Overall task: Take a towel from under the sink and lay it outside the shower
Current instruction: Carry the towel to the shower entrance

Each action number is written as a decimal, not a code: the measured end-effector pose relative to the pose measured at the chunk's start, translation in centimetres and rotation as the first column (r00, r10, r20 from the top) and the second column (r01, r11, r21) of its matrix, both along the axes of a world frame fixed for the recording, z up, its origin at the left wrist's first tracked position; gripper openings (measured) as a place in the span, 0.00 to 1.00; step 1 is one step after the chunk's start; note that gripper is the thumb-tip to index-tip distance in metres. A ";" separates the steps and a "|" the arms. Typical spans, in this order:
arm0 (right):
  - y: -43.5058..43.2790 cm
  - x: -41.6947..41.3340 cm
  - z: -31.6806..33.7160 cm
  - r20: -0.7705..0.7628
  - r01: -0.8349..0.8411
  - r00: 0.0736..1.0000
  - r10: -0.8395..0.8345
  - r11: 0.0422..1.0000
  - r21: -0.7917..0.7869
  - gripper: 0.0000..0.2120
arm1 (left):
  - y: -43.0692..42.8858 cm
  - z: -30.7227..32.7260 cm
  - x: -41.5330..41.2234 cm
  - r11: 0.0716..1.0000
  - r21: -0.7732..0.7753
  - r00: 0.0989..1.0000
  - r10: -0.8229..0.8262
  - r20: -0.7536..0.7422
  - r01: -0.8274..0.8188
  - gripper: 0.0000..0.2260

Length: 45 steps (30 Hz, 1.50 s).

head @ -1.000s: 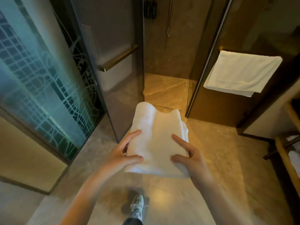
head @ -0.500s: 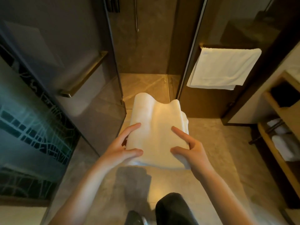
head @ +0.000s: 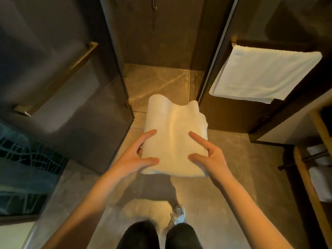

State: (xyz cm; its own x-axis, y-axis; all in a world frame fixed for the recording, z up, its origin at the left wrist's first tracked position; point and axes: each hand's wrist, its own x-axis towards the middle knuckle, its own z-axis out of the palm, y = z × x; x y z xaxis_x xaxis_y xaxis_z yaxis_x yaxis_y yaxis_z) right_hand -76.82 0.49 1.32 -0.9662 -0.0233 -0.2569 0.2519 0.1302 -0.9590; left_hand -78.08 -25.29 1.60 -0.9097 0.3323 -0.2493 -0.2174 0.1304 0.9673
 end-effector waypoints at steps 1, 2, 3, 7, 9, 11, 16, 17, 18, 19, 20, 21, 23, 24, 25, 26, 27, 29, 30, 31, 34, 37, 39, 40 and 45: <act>0.7 -1.1 -0.2 0.005 -0.009 1.000 0.009 1.000 -0.002 0.29 | 0.8 -0.3 -0.9 1.000 -0.004 1.000 0.007 0.004 -0.007 0.34; 1.4 -2.2 -0.5 0.010 -0.014 1.000 0.014 1.000 -0.009 0.29 | 1.4 -0.7 -1.8 1.000 -0.007 1.000 0.010 0.009 -0.010 0.34; 1.9 -3.2 -0.9 0.013 -0.018 1.000 0.018 1.000 -0.017 0.29 | 1.8 -1.0 -2.6 1.000 -0.007 1.000 0.012 0.011 -0.012 0.34; 2.8 -6.9 -2.9 0.045 -0.011 0.999 0.012 0.999 -0.040 0.29 | 2.5 -3.4 -6.3 1.000 -0.029 1.000 0.008 0.030 -0.007 0.36; 2.7 -8.7 -4.4 0.059 0.004 0.998 -0.001 0.999 -0.052 0.27 | 2.4 -5.2 -8.5 0.998 -0.067 0.998 0.026 0.060 -0.022 0.37; 2.2 -10.6 -6.4 0.057 0.012 0.998 -0.010 1.000 -0.026 0.26 | 2.0 -7.6 -10.9 0.995 -0.103 0.995 0.019 0.097 -0.009 0.38; 1.7 -15.6 -13.8 0.130 0.058 0.990 -0.060 0.998 0.021 0.26 | 1.3 -15.7 -16.5 0.982 -0.179 0.990 -0.039 0.136 0.063 0.39; 1.8 -16.7 -15.9 0.151 0.071 0.986 -0.074 0.997 0.028 0.26 | 1.4 -17.9 -17.7 0.984 -0.166 0.986 -0.044 0.158 0.071 0.39; 1.9 -17.7 -18.1 0.171 0.085 0.981 -0.089 0.996 0.034 0.27 | 1.5 -20.2 -18.8 0.985 -0.152 0.983 -0.049 0.178 0.077 0.39; 1.9 -18.8 -20.3 0.183 0.096 0.978 -0.102 0.995 0.038 0.27 | 1.7 -22.5 -20.0 0.987 -0.142 0.980 -0.052 0.191 0.080 0.39; 2.0 -19.8 -22.7 0.193 0.107 0.975 -0.112 0.993 0.040 0.27 | 1.8 -24.8 -21.1 0.988 -0.134 0.978 -0.053 0.201 0.081 0.39; 2.1 -20.9 -25.4 0.201 0.113 0.972 -0.118 0.993 0.038 0.27 | 2.0 -27.4 -22.3 0.989 -0.123 0.977 -0.052 0.209 0.079 0.38; 2.3 -22.7 -31.2 0.221 0.113 0.968 -0.119 0.993 0.038 0.27 | 2.4 -33.3 -24.2 0.991 -0.110 0.977 -0.049 0.207 0.073 0.37; 2.4 -23.6 -34.2 0.226 0.115 0.966 -0.121 0.993 0.041 0.27 | 2.5 -36.4 -25.0 0.992 -0.106 0.977 -0.052 0.205 0.075 0.36; 2.6 -24.4 -37.2 0.229 0.122 0.965 -0.129 0.992 0.045 0.27 | 2.7 -39.7 -25.9 0.992 -0.100 0.977 -0.056 0.208 0.079 0.36; 2.7 -25.3 -40.3 0.231 0.130 0.963 -0.136 0.991 0.045 0.27 | 2.8 -43.0 -26.9 0.992 -0.097 0.975 -0.060 0.214 0.082 0.37; 2.7 -26.1 -43.4 0.230 0.130 0.963 -0.137 0.991 0.043 0.27 | 2.9 -46.5 -27.8 0.991 -0.099 0.974 -0.062 0.219 0.086 0.37; 2.9 -27.8 -50.0 0.220 0.130 0.966 -0.135 0.991 0.038 0.27 | 3.3 -53.4 -29.5 0.989 -0.117 0.974 -0.063 0.217 0.090 0.37; 3.0 -28.6 -53.3 0.218 0.135 0.966 -0.140 0.990 0.037 0.27 | 3.5 -56.9 -30.3 0.989 -0.120 0.973 -0.056 0.222 0.084 0.37; 3.1 -29.4 -56.5 0.215 0.147 0.965 -0.152 0.988 0.035 0.27 | 3.7 -60.2 -31.2 0.990 -0.119 0.973 -0.047 0.226 0.076 0.37; 3.2 -31.6 -66.6 0.223 0.181 0.958 -0.182 0.983 0.024 0.26 | 4.3 -70.1 -33.1 0.989 -0.132 0.977 -0.044 0.209 0.073 0.37; 3.4 -33.3 -76.2 0.243 0.194 0.951 -0.192 0.981 0.018 0.25 | 4.6 -79.2 -34.7 0.992 -0.106 0.981 -0.040 0.190 0.062 0.36; 3.3 -34.3 -81.9 0.237 0.195 0.953 -0.188 0.981 -0.005 0.25 | 4.6 -84.5 -35.7 0.995 -0.083 0.981 -0.037 0.190 0.054 0.35; 3.3 -34.7 -84.4 0.225 0.195 0.956 -0.187 0.981 -0.012 0.25 | 4.5 -86.7 -36.1 0.996 -0.078 0.982 -0.036 0.188 0.052 0.35; 3.3 -35.6 -92.8 0.154 0.196 0.968 -0.201 0.980 0.048 0.25 | 4.6 -94.6 -37.8 0.994 -0.087 0.988 -0.055 0.144 0.069 0.35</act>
